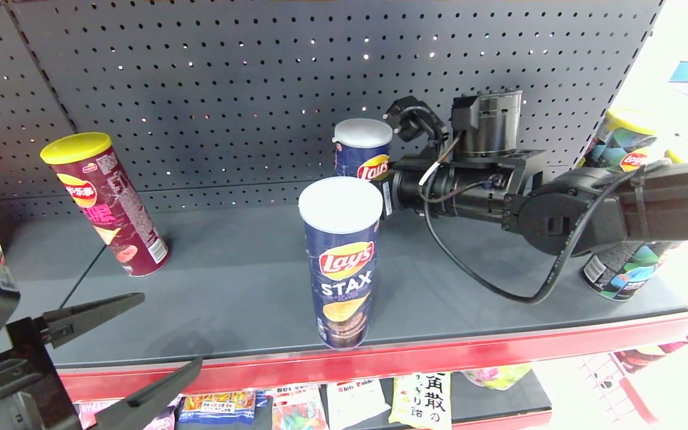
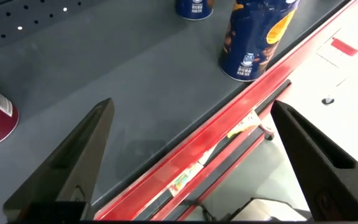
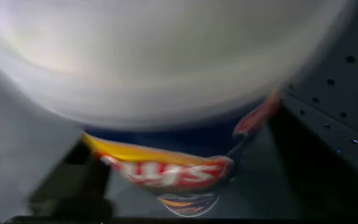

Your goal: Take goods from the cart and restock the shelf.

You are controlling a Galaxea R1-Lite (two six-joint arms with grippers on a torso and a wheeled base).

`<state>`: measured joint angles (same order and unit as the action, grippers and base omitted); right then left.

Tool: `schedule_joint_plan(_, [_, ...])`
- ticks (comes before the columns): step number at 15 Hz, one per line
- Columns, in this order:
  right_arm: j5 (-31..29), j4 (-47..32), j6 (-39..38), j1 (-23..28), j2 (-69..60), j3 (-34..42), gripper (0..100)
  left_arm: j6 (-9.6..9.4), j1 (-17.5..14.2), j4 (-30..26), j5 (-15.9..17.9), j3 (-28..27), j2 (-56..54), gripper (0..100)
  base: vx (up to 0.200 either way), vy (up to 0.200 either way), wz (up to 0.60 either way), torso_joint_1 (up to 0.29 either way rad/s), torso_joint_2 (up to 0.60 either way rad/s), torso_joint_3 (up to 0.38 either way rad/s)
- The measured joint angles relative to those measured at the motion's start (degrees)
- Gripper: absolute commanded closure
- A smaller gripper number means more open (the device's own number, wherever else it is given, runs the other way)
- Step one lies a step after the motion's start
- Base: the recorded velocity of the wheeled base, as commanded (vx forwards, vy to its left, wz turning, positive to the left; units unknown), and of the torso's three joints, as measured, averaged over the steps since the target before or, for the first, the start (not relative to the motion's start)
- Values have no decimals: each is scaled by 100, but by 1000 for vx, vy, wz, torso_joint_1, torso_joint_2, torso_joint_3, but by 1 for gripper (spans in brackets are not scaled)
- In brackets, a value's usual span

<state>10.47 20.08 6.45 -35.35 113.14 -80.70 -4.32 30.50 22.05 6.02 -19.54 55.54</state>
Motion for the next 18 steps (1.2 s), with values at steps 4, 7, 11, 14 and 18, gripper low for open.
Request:
schedule_joint_plan(4, [-62, -10, -21, -9, -358, 460, 0, 2, 0, -5, -1, -77, 68, 0, 0, 0, 0, 0, 0, 0])
schedule_joint_plan(7, [-297, -7, -44, -9, -967, 1340, 0, -6, 0, -5, -17, -317, 324, 0, 0, 0, 0, 0, 0, 0])
schedule_joint_plan(11, [-579, -10, -144, 96, -2011, 2673, 0, -15, 0, 13, -28, -641, 842, 0, 0, 0, 0, 0, 0, 0])
schedule_joint_plan(14, [-624, -7, -156, 149, -2943, 3710, 0, -48, 4, 15, -20, -763, 1317, 0, 0, 0, 0, 0, 0, 0])
schedule_joint_plan(18, [-631, -16, -152, 138, -4062, 4680, 0, -80, 9, 55, -15, -890, 1968, 0, 0, 0, 0, 0, 0, 0])
